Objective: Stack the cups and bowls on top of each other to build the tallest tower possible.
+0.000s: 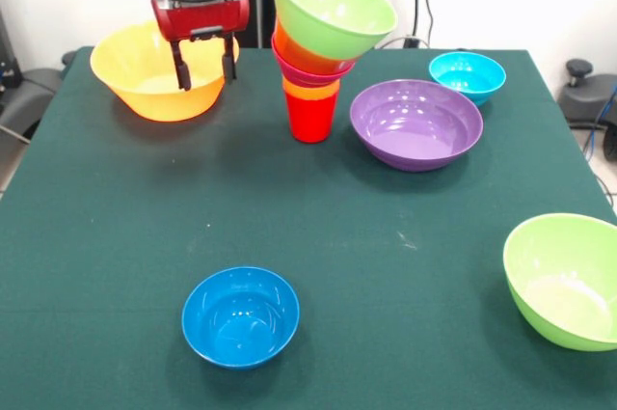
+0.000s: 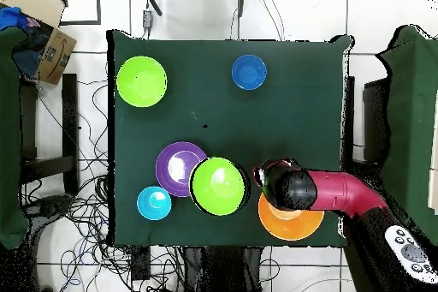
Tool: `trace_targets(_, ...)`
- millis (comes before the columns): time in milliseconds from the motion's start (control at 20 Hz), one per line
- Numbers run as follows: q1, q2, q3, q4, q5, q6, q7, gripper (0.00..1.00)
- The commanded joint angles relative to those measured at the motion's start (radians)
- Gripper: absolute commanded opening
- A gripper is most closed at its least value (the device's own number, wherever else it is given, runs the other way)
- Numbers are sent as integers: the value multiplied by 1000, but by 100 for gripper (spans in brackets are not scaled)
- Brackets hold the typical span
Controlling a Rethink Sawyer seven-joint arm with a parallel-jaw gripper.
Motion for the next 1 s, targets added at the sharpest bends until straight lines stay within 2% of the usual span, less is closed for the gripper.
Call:
trace_targets(50,1,-16,-31,-2,-98,-24,21,100)
trace_targets(450,-59,-116,-30,100,-90,-13,10,100)
trace_targets(750,-65,-27,-23,72,-98,-78,49,100)
trace_targets(900,-48,1,-28,30,-114,-60,33,100)
trace_targets(1000,-59,16,-9,13,-129,-42,-13,100)
